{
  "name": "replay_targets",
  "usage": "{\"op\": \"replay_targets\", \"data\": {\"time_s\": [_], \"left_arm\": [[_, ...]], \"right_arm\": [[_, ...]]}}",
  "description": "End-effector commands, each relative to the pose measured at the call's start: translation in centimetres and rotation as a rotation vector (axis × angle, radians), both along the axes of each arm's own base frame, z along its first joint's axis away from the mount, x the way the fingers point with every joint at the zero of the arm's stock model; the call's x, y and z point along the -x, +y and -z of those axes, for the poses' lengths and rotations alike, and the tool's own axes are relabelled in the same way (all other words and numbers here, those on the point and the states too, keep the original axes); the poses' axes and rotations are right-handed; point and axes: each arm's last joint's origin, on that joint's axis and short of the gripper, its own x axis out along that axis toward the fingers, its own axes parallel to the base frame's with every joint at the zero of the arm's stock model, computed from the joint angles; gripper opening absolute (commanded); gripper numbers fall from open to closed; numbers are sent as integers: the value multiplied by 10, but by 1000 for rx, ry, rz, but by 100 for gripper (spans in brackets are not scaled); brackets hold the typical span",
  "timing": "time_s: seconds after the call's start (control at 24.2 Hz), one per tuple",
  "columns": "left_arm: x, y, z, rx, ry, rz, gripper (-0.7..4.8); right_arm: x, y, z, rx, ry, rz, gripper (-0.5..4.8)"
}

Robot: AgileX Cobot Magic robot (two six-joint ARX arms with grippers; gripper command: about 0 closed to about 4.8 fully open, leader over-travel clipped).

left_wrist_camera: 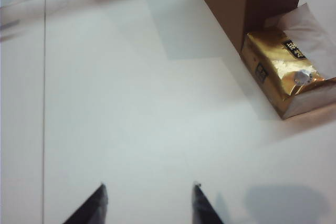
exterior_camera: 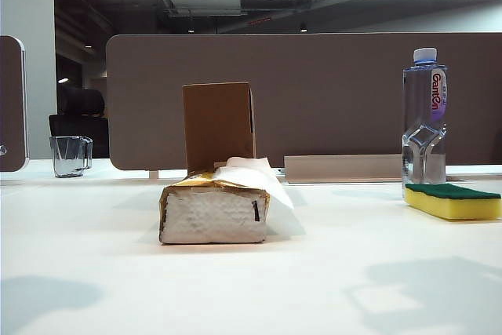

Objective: Move the sponge from left to right to wipe the table, avoiding obstacles on the table, and finally reaching the bottle of mineral water.

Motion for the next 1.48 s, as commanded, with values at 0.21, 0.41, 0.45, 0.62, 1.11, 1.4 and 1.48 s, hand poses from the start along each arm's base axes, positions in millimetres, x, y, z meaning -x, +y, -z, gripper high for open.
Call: {"op": "replay_targets", "data": {"time_s": [0.21, 0.41, 0.45, 0.62, 1.11, 1.4, 1.48], "left_arm": [[2, 3, 5, -64, -60, -45, 210], [7, 5, 4, -96, -88, -71, 204], [7, 5, 5, -96, -88, -72, 202], [8, 6, 6, -78, -91, -76, 177], [-5, -3, 9, 196, -195, 16, 111], [-26, -12, 7, 309, -371, 78, 111], [-33, -14, 11, 282, -349, 80, 111]], "right_arm": [[-1, 4, -2, 23, -24, -22, 143], [0, 5, -2, 24, -25, -31, 143], [0, 5, -2, 24, -25, -31, 143], [0, 5, -3, 23, -26, -32, 143], [3, 5, -2, 11, -20, -30, 92], [3, 5, -2, 19, -17, -14, 92], [2, 4, -2, 23, -18, -9, 91]]}}
